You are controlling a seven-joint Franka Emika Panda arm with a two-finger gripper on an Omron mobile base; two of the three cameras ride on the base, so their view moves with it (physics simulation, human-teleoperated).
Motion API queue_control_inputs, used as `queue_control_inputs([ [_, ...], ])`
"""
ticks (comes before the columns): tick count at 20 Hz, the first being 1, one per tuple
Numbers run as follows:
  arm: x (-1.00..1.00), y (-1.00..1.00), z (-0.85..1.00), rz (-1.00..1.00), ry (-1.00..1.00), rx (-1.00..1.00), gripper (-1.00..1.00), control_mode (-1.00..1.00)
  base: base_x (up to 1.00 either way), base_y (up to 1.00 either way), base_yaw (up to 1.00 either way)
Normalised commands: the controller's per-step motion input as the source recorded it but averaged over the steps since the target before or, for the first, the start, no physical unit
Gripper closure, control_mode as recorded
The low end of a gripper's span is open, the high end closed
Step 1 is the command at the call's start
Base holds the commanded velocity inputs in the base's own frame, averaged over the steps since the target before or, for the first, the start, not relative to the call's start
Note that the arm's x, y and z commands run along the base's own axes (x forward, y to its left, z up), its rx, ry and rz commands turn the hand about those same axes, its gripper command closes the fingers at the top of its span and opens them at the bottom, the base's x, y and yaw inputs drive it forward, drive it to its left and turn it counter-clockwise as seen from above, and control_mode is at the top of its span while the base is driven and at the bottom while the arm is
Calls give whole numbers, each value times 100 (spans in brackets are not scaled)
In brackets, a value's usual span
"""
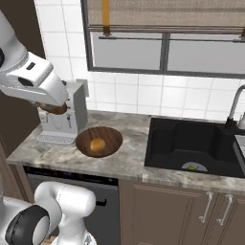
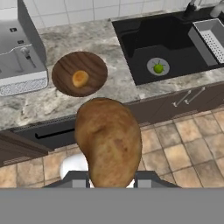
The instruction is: Pick the potatos from the cabinet and place them in one bowl. Pick the lime from the sink and place it in the other bowl.
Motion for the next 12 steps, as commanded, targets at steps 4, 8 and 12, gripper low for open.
queue_control_inputs([
  [4, 0, 0, 0, 0, 0, 0, 100, 100, 39, -21, 0],
  [8, 0, 0, 0, 0, 0, 0, 100, 100, 34, -11, 0],
  [12, 0, 0, 0, 0, 0, 0, 100, 100, 36, -7, 0],
])
